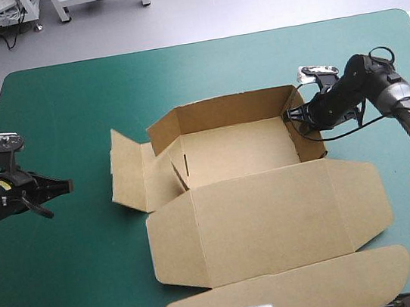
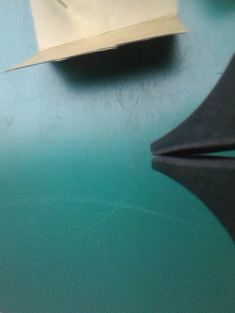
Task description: Fold the box
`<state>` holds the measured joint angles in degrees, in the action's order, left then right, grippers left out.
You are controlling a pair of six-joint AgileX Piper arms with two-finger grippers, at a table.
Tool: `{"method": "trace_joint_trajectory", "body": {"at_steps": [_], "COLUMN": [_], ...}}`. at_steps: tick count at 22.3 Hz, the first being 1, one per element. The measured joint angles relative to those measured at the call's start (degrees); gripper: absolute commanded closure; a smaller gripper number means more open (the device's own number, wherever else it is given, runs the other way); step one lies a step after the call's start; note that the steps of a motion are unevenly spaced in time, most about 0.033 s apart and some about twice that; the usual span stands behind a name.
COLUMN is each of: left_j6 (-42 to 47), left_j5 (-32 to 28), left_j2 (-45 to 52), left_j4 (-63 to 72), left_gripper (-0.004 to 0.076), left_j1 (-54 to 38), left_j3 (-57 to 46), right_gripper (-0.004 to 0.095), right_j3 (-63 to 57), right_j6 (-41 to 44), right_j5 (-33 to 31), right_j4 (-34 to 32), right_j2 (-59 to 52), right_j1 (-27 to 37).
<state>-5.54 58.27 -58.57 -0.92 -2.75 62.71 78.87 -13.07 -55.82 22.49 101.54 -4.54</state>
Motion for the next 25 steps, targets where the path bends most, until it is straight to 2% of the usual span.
{"method": "trace_joint_trajectory", "body": {"at_steps": [4,6,9,12,15,20,22,25], "left_j6": [-0.3,-3.0,-14.63,-23.14,-30.71,-41.78,-42.5,-42.07], "left_j5": [-3.74,-5.75,-6.36,-5.58,-2.69,8.75,10.01,10.07], "left_j2": [-3.13,-4.2,-8.01,-12.2,-16.89,-21.88,-21.75,-21.47], "left_j4": [2.05,7.68,25.07,39.05,52.09,77.72,83.13,84.08], "left_gripper": [0.0733,0.0728,0.0727,0.0727,0.0727,0.0727,0.0727,0.0727], "left_j1": [-5.2,-9.05,-19.66,-25.35,-27.4,-27.47,-27.47,-26.85], "left_j3": [-0.3,-0.3,-0.3,-0.3,-0.3,-0.34,-0.34,-0.34], "right_gripper": [0.0928,0.0928,0.0927,0.0927,0.0927,0.0926,0.0926,0.0926], "right_j3": [-0.35,-0.88,-1.04,-0.78,2.98,11.43,12.2,12.2], "right_j6": [-1.54,-1.55,-3.39,-5.19,-5.58,-4.97,-4.54,-4.48], "right_j5": [0.26,0.06,-1.96,-3.94,-7.78,-11.02,-11.02,-10.5], "right_j4": [1.55,2.66,6.56,10.78,13.11,14.98,15.66,15.82], "right_j2": [-0.74,-1.99,-7.87,-12.88,-16.99,-18.85,-18.85,-18.85], "right_j1": [0.0,0.06,2.81,5.47,7.14,7.33,7.33,6.58]}}
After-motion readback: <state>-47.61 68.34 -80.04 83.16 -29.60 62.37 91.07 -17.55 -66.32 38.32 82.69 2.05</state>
